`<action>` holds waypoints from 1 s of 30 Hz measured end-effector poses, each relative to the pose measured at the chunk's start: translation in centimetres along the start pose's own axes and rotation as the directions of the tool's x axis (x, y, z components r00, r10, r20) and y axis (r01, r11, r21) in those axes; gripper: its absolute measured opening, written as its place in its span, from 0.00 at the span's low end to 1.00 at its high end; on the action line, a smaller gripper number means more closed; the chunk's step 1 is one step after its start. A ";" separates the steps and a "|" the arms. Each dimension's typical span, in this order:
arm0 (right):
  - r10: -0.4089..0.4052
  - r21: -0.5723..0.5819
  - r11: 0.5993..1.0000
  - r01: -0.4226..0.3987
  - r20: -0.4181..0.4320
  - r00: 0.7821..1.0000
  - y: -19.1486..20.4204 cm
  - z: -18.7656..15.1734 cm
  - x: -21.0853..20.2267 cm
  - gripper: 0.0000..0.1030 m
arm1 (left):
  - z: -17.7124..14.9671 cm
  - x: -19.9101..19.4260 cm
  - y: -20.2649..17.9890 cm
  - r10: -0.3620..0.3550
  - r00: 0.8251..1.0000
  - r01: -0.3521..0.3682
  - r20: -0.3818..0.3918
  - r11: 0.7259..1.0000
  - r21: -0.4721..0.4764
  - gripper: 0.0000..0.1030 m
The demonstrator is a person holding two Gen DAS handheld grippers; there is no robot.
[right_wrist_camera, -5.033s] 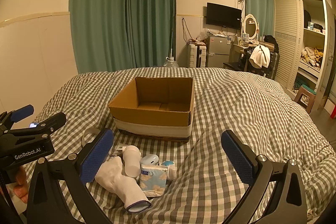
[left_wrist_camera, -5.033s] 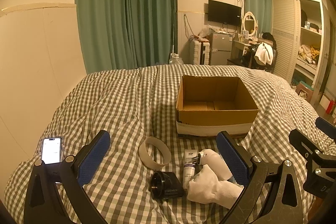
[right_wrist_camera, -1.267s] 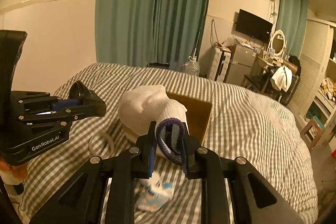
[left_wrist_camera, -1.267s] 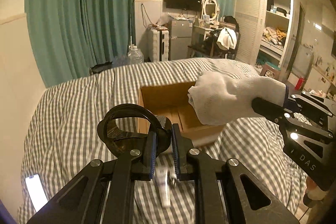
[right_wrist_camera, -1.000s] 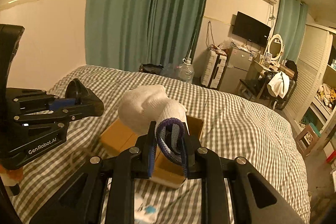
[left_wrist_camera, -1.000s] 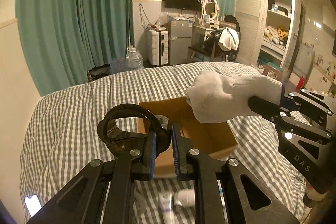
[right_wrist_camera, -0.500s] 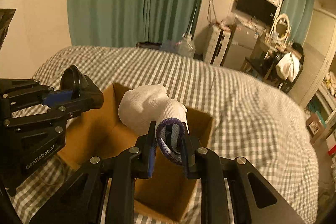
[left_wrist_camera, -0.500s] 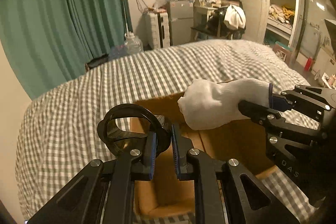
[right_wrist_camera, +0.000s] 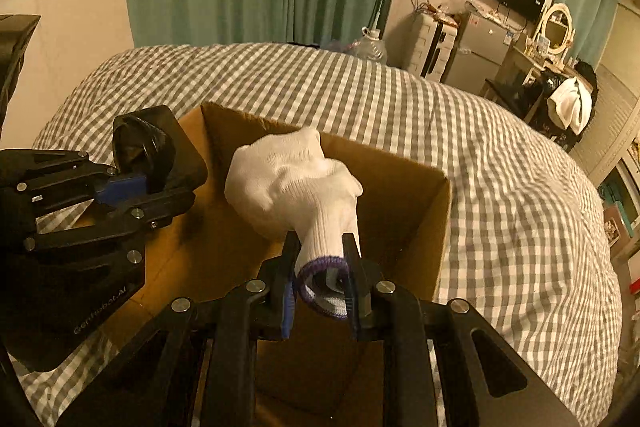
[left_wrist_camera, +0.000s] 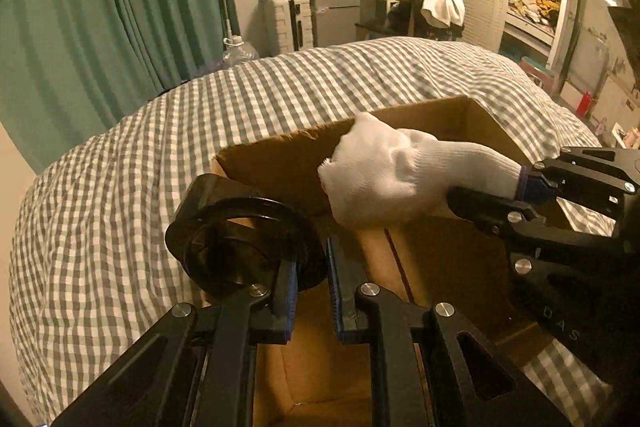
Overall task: Organize objects
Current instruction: 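Carry the lens in the left tool and glove in the right over the box, then open the left tool over the box while the right tool drops the glove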
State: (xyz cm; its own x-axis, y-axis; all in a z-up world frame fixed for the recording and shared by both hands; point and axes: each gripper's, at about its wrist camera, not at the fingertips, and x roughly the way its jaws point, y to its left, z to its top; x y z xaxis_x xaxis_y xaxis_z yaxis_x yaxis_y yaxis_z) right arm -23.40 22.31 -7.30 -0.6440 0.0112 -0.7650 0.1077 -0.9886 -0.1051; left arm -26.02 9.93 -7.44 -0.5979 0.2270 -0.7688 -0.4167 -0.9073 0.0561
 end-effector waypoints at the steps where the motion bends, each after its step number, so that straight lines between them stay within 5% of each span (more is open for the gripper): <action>1: 0.003 0.006 1.000 -0.003 -0.002 1.000 -0.1 -0.1 0.0 0.18 | 0.1 -0.1 -0.2 -0.008 1.000 0.008 -0.001 1.000 0.002 0.13; 7: 0.032 0.060 0.998 -0.033 0.018 0.999 -0.9 0.0 -1.4 0.23 | 0.3 -1.5 -0.5 -0.040 0.999 0.040 0.004 0.999 -0.006 0.23; 9: 0.030 0.071 0.997 -0.033 0.042 0.999 -1.0 0.1 -2.6 0.33 | 0.5 -2.4 -0.5 -0.030 0.999 0.030 0.014 1.000 -0.001 0.28; 11: 0.024 0.082 0.996 -0.030 0.073 0.997 -1.2 0.3 -4.2 0.45 | 0.7 -3.5 -0.5 -0.021 1.000 0.021 0.022 1.000 -0.002 0.53; 13: 0.020 0.092 0.995 -0.029 0.096 0.995 -1.3 0.5 -5.7 0.55 | 0.8 -4.8 -0.4 -0.008 0.999 0.009 0.037 1.000 -0.017 0.64; 17: 0.000 0.115 0.993 -0.017 0.139 0.990 -1.6 0.8 -9.6 0.70 | 0.8 -7.9 0.0 0.004 0.998 -0.001 0.063 0.999 -0.043 0.72; 20: -0.015 0.120 0.993 -0.006 0.173 0.985 -1.5 0.9 -12.9 0.71 | 0.9 -11.1 0.2 0.033 0.994 -0.027 0.103 0.998 -0.061 0.81; 25: -0.035 0.110 0.994 0.009 0.232 0.972 -0.7 0.8 -18.6 0.74 | 0.9 -16.8 0.4 0.068 0.983 -0.059 0.168 0.996 -0.063 0.83; 30: -0.030 0.107 0.994 0.000 0.287 0.957 0.4 0.4 -24.2 0.85 | 0.6 -21.8 0.6 0.092 0.968 -0.067 0.234 0.992 -0.111 0.95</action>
State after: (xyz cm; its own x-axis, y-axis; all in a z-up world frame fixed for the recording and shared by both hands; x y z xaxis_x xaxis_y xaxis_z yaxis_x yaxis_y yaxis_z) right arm -8.08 21.57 11.41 -0.8372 -0.0023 -0.5469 0.0266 -0.9990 -0.0365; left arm -13.67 4.68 9.73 -0.7774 0.2192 -0.5896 -0.2971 -0.9541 0.0371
